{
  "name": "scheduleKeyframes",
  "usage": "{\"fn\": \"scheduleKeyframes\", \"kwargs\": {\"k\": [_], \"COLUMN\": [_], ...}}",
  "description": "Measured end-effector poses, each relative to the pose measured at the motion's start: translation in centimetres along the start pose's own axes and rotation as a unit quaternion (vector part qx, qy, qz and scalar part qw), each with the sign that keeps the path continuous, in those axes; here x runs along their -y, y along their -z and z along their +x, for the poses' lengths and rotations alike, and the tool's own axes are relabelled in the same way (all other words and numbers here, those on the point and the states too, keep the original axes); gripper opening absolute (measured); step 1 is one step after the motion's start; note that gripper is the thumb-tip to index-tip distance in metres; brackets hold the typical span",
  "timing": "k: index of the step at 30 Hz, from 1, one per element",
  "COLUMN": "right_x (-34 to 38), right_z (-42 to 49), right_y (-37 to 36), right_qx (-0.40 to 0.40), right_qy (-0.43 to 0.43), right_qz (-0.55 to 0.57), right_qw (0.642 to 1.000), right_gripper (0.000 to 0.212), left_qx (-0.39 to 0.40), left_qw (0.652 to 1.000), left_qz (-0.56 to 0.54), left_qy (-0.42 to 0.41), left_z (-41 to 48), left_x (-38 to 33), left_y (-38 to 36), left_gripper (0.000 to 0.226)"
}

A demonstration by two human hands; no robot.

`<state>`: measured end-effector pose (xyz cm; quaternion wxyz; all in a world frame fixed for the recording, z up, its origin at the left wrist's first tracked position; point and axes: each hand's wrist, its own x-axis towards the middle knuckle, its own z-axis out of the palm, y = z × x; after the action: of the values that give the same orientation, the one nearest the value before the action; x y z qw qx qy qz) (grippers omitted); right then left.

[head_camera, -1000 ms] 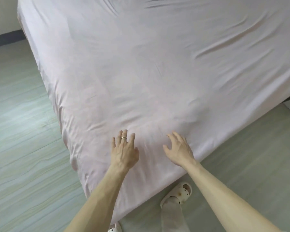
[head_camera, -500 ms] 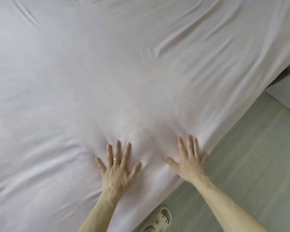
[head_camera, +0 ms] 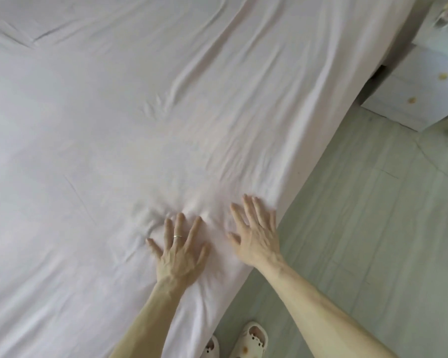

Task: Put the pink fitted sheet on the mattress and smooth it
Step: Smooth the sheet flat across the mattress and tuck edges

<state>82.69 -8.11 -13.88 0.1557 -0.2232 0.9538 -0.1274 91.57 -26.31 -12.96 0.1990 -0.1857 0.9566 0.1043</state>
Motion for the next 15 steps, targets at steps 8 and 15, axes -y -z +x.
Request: {"fn": "scheduleKeyframes", "kwargs": {"k": [8, 15], "right_x": [-0.4, -0.5], "right_z": [0.1, 10.5], "right_y": [3.1, 9.6], "right_qx": [0.061, -0.024], "right_qy": [-0.107, -0.105], "right_qz": [-0.010, -0.001], "right_qw": [0.992, 0.994], "right_gripper": [0.058, 0.038], "left_qx": [-0.027, -0.093], "left_qw": [0.995, 0.995], "left_qz": [0.090, -0.002], "left_qy": [0.028, -0.029], "left_z": [5.8, 14.0], "left_x": [-3.0, -4.8], "left_y": [5.0, 9.6], "left_gripper": [0.034, 0.036]}}
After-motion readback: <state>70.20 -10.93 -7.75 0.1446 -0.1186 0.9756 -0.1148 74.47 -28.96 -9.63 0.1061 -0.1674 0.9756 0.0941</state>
